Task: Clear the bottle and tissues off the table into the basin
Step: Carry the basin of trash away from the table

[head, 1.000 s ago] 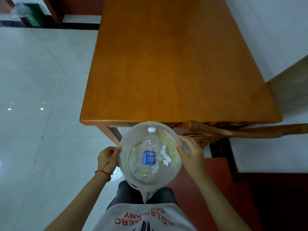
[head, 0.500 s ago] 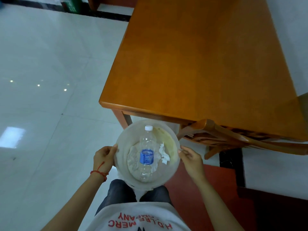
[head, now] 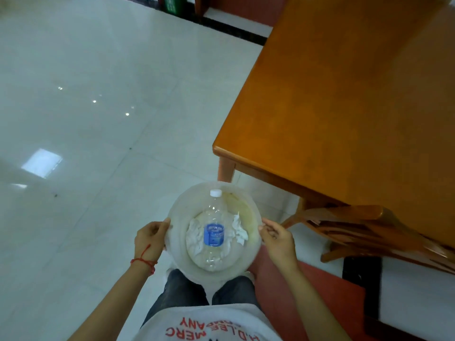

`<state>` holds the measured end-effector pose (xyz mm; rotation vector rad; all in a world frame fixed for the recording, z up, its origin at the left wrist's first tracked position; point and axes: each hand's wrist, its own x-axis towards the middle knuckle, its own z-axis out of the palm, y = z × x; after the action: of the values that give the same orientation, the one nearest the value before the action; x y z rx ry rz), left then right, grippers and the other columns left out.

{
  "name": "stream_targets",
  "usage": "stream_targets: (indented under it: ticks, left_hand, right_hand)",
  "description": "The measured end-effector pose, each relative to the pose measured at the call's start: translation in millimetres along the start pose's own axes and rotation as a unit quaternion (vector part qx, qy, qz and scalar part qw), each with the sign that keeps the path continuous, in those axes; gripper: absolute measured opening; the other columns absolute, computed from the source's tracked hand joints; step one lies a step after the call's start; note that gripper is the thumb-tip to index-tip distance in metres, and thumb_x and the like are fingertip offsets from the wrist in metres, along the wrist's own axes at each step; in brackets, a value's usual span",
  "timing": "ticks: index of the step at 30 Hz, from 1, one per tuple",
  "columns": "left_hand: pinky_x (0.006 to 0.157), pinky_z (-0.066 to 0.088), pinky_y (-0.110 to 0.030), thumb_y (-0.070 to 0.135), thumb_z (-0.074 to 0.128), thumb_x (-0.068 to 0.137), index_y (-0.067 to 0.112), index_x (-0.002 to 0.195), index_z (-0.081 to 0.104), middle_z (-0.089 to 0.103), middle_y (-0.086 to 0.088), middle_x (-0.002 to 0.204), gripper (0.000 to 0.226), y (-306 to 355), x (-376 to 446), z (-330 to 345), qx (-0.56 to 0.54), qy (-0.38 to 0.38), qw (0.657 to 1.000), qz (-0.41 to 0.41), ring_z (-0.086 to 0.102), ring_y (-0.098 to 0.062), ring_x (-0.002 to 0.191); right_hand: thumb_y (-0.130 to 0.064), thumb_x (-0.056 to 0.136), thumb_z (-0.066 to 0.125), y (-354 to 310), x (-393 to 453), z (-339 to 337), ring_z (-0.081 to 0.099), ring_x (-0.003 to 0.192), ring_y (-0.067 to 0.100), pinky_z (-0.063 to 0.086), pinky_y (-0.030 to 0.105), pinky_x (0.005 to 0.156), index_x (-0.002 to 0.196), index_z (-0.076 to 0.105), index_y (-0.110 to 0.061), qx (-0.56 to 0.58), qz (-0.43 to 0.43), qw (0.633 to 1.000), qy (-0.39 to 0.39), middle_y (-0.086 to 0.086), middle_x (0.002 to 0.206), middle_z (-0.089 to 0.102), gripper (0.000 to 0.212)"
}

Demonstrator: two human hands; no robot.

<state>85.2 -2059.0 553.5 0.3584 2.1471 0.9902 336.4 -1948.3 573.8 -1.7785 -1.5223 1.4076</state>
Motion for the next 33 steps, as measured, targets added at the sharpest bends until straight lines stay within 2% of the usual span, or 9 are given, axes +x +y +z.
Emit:
stream_targets:
  ticks: [3, 8, 11, 13, 17, 20, 23, 27, 33]
  left_hand:
    - [0.081, 0.054, -0.050, 0.032, 0.056, 0.088, 0.003, 0.085, 0.070, 0.063, -0.007, 0.078, 0.033, -14, 14, -38, -0.016, 0.028, 0.999, -0.012, 0.057, -0.027, 0.075]
    - [0.081, 0.053, -0.049, 0.031, 0.055, 0.088, 0.001, 0.087, 0.070, 0.064, -0.012, 0.083, 0.033, -38, 33, -99, -0.046, 0.078, 0.995, -0.033, 0.056, -0.028, 0.077]
    - [0.080, 0.054, -0.048, 0.031, 0.055, 0.088, 0.001, 0.088, 0.070, 0.064, -0.012, 0.083, 0.033, -54, 41, -133, -0.070, 0.106, 0.990, -0.053, 0.056, -0.026, 0.074]
    - [0.081, 0.053, -0.048, 0.031, 0.056, 0.088, 0.001, 0.087, 0.070, 0.064, -0.013, 0.083, 0.032, -65, 45, -155, -0.084, 0.126, 0.986, -0.064, 0.057, -0.026, 0.075]
    - [0.081, 0.054, -0.049, 0.031, 0.057, 0.087, 0.004, 0.085, 0.070, 0.063, -0.005, 0.075, 0.031, -82, 53, -195, -0.113, 0.162, 0.976, -0.090, 0.057, -0.024, 0.071]
    - [0.082, 0.054, -0.049, 0.031, 0.057, 0.087, 0.005, 0.083, 0.069, 0.063, -0.002, 0.075, 0.029, -89, 59, -219, -0.136, 0.186, 0.967, -0.104, 0.058, -0.024, 0.074]
    - [0.082, 0.054, -0.049, 0.031, 0.058, 0.086, 0.007, 0.080, 0.068, 0.063, 0.000, 0.075, 0.027, -91, 67, -236, -0.154, 0.205, 0.960, -0.114, 0.058, -0.023, 0.074]
    - [0.082, 0.054, -0.050, 0.031, 0.060, 0.085, 0.006, 0.078, 0.069, 0.064, -0.001, 0.074, 0.028, -88, 87, -251, -0.168, 0.223, 0.952, -0.123, 0.059, -0.026, 0.076]
    - [0.080, 0.055, -0.050, 0.033, 0.058, 0.086, 0.004, 0.081, 0.069, 0.063, -0.004, 0.074, 0.032, -64, 143, -265, -0.168, 0.228, 0.951, -0.122, 0.059, -0.025, 0.074]
  right_hand:
    - [-0.013, 0.086, 0.060, -18, -5, 40, 0.055, 0.076, -0.001, 0.044, -0.001, 0.061, 0.113, 0.062, -0.010, -0.010, -0.008, 1.000, -0.027, -0.012, 0.080, 0.059, 0.027]
    - [-0.014, 0.086, 0.060, -46, -7, 109, 0.059, 0.077, 0.007, 0.047, 0.020, 0.074, 0.113, 0.062, -0.011, -0.033, -0.024, 0.996, -0.075, -0.009, 0.081, 0.061, 0.027]
    - [-0.016, 0.086, 0.060, -63, -9, 148, 0.060, 0.079, 0.009, 0.049, 0.015, 0.072, 0.112, 0.062, -0.014, -0.044, -0.036, 0.992, -0.109, -0.003, 0.084, 0.063, 0.026]
    - [-0.016, 0.086, 0.061, -73, -9, 174, 0.062, 0.085, 0.017, 0.051, 0.025, 0.080, 0.113, 0.062, -0.011, -0.049, -0.041, 0.989, -0.132, 0.004, 0.090, 0.065, 0.028]
    - [-0.014, 0.086, 0.061, -94, -12, 221, 0.062, 0.090, 0.023, 0.051, 0.034, 0.087, 0.114, 0.061, -0.009, -0.061, -0.054, 0.982, -0.172, 0.013, 0.097, 0.066, 0.029]
    - [-0.014, 0.086, 0.061, -110, -11, 251, 0.062, 0.093, 0.025, 0.052, 0.039, 0.091, 0.114, 0.061, -0.011, -0.076, -0.063, 0.975, -0.198, 0.010, 0.097, 0.066, 0.028]
    - [-0.017, 0.086, 0.060, -126, -6, 276, 0.062, 0.094, 0.024, 0.052, 0.042, 0.092, 0.112, 0.062, -0.013, -0.095, -0.077, 0.968, -0.220, 0.007, 0.097, 0.066, 0.026]
    - [-0.017, 0.087, 0.060, -145, 10, 303, 0.063, 0.092, 0.027, 0.051, 0.046, 0.092, 0.110, 0.063, -0.014, -0.107, -0.096, 0.962, -0.231, 0.010, 0.096, 0.067, 0.024]
    - [-0.017, 0.087, 0.060, -181, 51, 341, 0.062, 0.091, 0.023, 0.051, 0.044, 0.093, 0.111, 0.063, -0.014, -0.102, -0.092, 0.962, -0.234, 0.006, 0.095, 0.066, 0.025]
